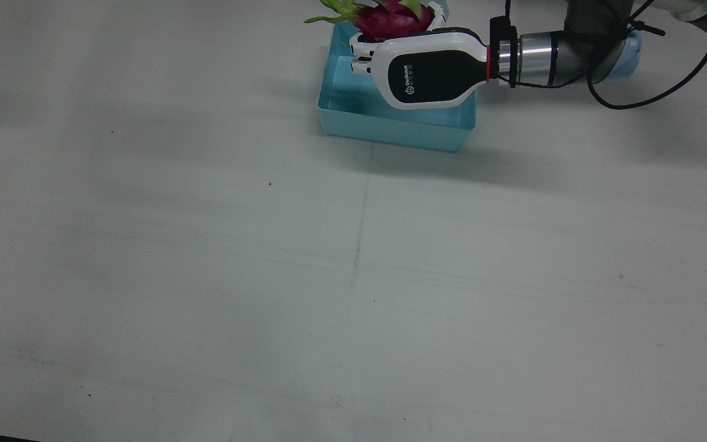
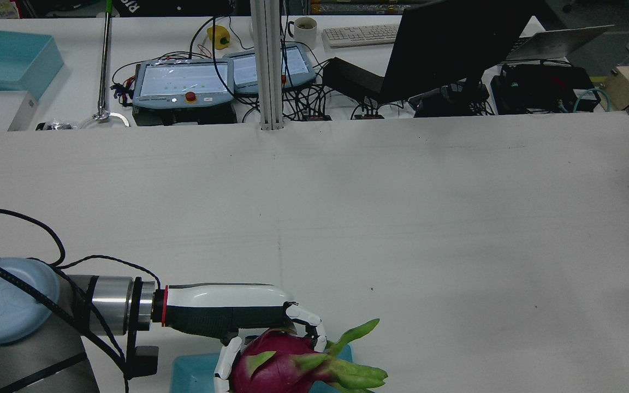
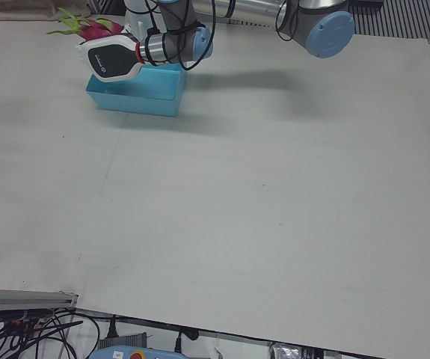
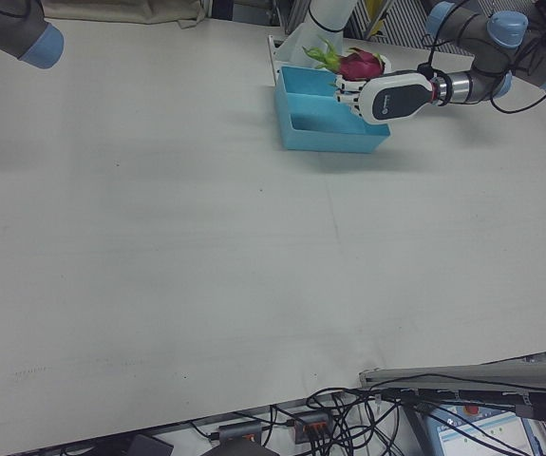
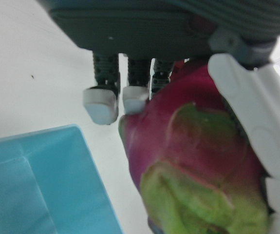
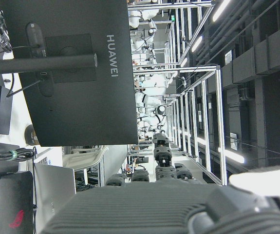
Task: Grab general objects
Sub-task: 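Lower the held dragon fruit onto the light-blue tray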
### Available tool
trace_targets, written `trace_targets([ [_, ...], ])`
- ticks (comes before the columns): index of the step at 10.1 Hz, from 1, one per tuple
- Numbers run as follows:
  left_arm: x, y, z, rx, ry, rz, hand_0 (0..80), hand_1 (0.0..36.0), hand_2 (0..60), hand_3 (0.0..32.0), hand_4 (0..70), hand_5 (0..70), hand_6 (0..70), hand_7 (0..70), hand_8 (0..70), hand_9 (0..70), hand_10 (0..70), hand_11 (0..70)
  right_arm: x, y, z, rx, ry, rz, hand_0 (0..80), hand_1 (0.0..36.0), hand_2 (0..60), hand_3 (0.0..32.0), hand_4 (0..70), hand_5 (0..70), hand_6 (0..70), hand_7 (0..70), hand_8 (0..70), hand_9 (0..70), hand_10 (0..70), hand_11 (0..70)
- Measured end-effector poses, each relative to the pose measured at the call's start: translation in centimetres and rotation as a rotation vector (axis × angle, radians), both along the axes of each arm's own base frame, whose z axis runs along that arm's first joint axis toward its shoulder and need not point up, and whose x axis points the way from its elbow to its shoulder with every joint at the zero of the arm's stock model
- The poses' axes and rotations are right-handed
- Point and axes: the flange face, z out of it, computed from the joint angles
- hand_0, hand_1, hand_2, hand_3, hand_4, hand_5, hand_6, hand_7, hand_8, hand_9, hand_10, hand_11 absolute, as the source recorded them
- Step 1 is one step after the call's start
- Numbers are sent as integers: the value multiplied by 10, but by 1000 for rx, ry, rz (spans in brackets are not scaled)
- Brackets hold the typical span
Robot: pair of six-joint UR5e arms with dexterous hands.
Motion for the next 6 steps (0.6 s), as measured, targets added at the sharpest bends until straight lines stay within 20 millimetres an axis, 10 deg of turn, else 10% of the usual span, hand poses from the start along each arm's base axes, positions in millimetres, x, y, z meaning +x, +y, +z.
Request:
trace_targets([
  [2,3,1,-8,5,23,6,503,147,79,0,221,190,146,269,122,40,5,11,0,0,0,0,0,0,0,0,0,0,0,0,0,0,0,0,0,0],
  [4,6,0,-8,10,35,10,467,106,14,0,89,89,40,118,29,9,0,0,0,0,0,0,0,0,0,0,0,0,0,0,0,0,0,0,0,0],
  [6,11,-2,-1,14,38,17,463,97,0,0,92,86,41,128,24,11,0,0,0,0,0,1,0,0,0,0,0,0,0,0,0,0,0,0,0,0],
])
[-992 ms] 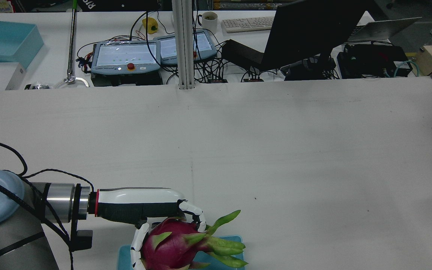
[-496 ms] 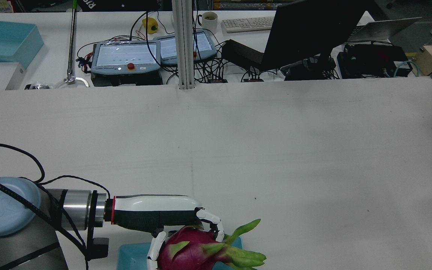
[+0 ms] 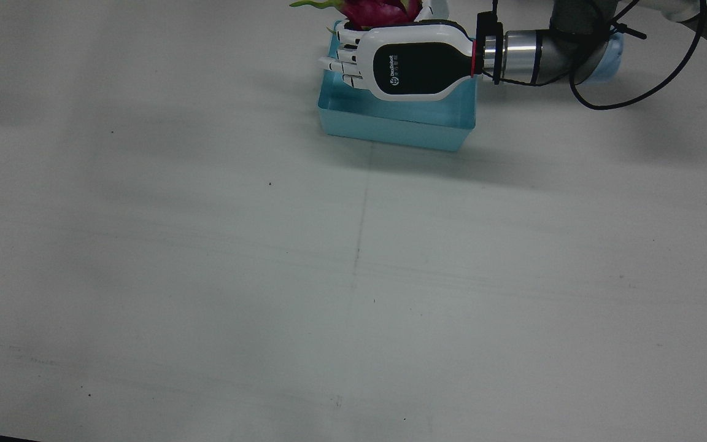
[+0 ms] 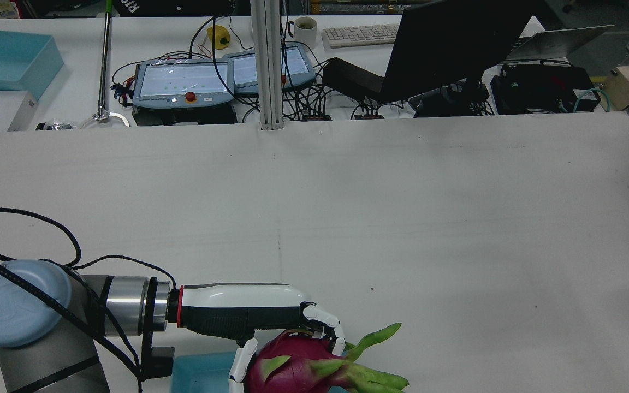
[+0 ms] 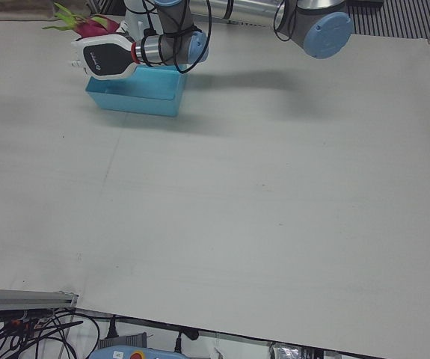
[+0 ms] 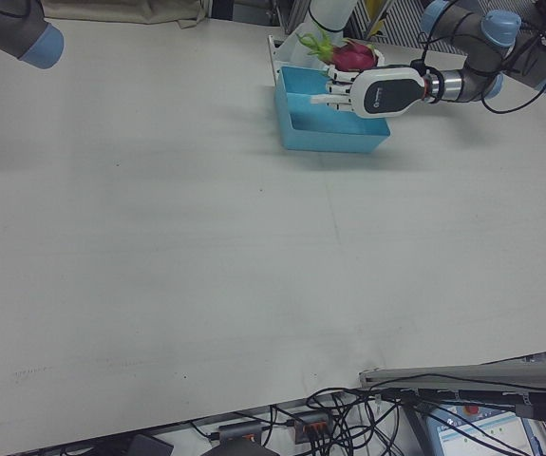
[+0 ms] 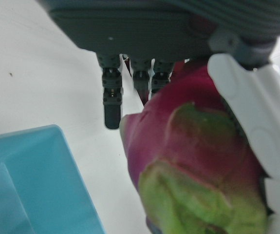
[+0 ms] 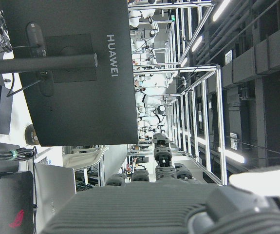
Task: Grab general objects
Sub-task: 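Lower the held dragon fruit onto the light-blue tray, then open the left hand's fingers to release the dragon fruit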
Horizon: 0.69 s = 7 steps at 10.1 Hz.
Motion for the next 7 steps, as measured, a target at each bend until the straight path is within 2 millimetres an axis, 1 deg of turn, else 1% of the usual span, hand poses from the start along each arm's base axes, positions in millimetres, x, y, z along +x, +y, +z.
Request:
trace_targets([
  [1,2,-1,5,0,-1,2,464,95,2,0,109,91,46,137,30,13,0,0,0,0,0,0,0,0,0,0,0,0,0,0,0,0,0,0,0,0],
  [3,3,-1,14,-2,-6,4,465,100,7,0,116,98,51,150,33,16,0,0,0,0,0,1,0,0,0,0,0,0,0,0,0,0,0,0,0,0],
  [7,3,-2,18,-4,-9,4,464,101,12,0,112,86,54,164,27,18,0,0,0,0,0,0,0,0,0,0,0,0,0,0,0,0,0,0,0,0],
])
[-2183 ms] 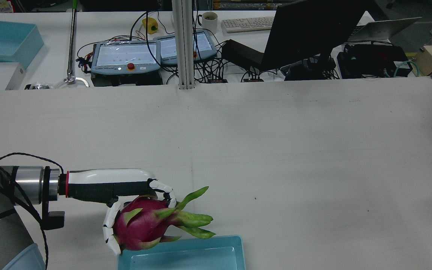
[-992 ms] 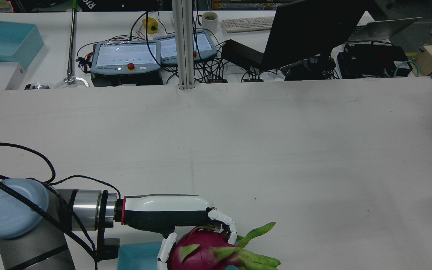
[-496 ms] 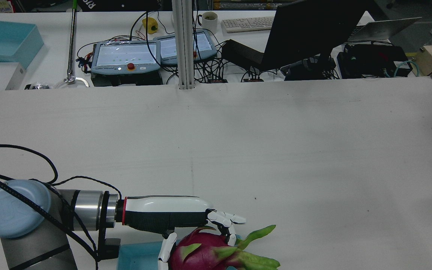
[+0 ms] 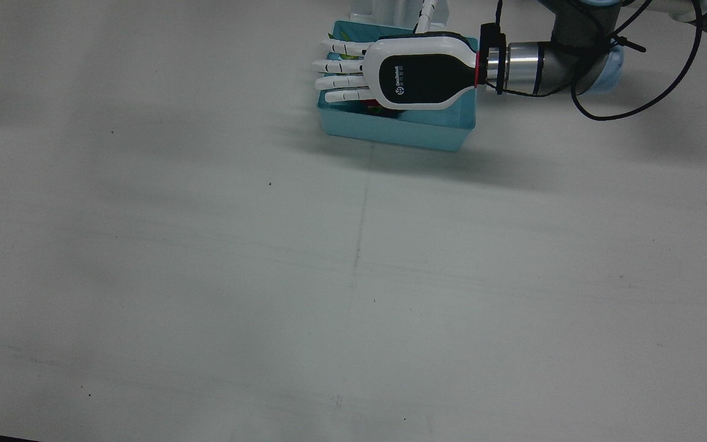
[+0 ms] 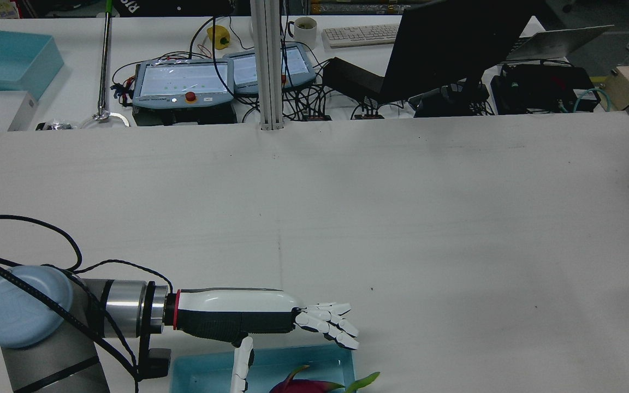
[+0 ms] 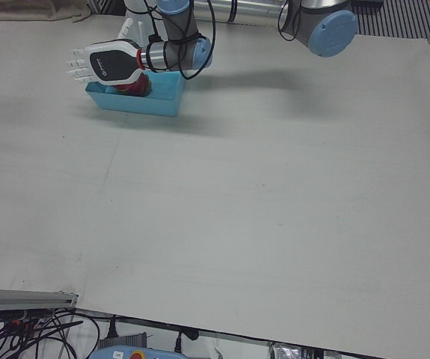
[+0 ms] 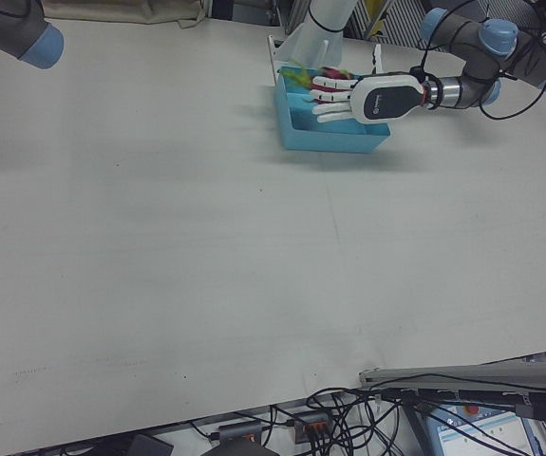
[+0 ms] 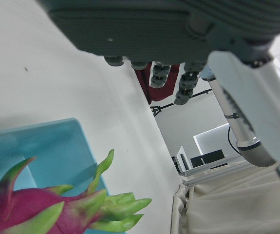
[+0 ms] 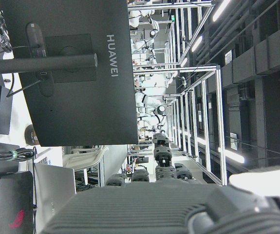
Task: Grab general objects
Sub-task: 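Open the left hand's fingers to release the dragon fruit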
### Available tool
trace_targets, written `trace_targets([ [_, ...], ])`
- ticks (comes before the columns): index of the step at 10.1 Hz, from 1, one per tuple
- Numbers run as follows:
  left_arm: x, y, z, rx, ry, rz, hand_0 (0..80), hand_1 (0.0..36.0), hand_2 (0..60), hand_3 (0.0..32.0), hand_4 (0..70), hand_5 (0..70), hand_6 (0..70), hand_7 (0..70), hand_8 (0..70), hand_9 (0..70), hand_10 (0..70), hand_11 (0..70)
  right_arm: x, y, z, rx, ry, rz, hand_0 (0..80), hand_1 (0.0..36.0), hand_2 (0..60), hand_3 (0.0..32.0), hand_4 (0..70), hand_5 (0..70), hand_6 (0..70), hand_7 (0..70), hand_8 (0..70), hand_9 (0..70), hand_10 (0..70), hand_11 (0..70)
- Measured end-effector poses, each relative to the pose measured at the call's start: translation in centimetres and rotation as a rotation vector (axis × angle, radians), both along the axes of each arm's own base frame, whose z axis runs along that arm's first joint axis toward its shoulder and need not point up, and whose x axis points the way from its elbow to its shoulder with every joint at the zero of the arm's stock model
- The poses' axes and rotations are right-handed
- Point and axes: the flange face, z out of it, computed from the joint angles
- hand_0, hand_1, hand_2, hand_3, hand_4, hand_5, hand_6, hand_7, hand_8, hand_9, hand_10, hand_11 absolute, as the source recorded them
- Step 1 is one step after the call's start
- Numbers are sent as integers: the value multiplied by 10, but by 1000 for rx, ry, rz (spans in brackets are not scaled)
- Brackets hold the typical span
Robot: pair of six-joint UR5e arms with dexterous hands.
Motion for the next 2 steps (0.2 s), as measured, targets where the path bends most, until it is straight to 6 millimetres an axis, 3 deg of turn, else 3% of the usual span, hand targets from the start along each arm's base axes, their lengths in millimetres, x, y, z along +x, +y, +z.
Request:
trace_targets([
  [2,-1,-2,0,-1,0,-1,463,98,2,0,113,89,55,167,27,19,0,0,0,0,0,0,0,0,0,0,0,0,0,0,0,0,0,0,0,0],
])
